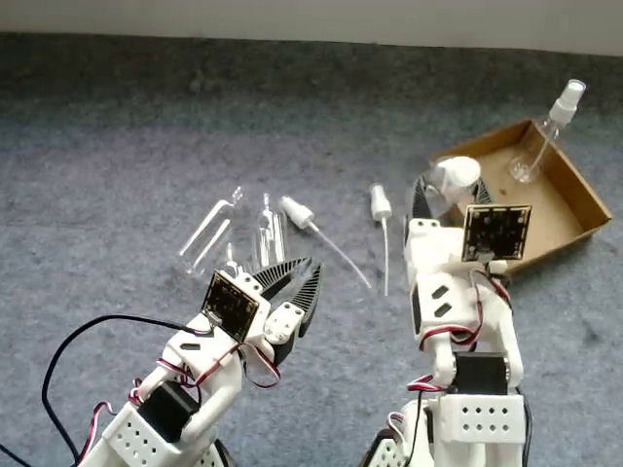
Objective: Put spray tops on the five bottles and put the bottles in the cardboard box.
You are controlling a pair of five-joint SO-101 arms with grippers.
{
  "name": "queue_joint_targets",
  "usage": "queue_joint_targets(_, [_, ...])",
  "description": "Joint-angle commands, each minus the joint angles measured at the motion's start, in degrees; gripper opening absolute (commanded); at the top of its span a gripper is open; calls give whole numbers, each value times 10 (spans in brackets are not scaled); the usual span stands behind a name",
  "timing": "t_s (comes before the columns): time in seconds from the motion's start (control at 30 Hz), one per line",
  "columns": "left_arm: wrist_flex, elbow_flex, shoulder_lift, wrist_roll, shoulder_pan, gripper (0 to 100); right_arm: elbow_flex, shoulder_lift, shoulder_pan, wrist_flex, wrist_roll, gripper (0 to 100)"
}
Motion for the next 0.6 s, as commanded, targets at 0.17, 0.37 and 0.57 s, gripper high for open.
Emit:
queue_joint_targets(0.17, [2, 12, -3, -4, 7, 5, -134, 35, 87, 2, 12, 138])
queue_joint_targets(0.37, [2, 12, -3, -4, 7, 5, -219, 179, 137, 2, 11, 138])
queue_joint_targets(0.57, [2, 12, -2, -4, -9, 5, -268, 313, 145, -1, 14, 138])
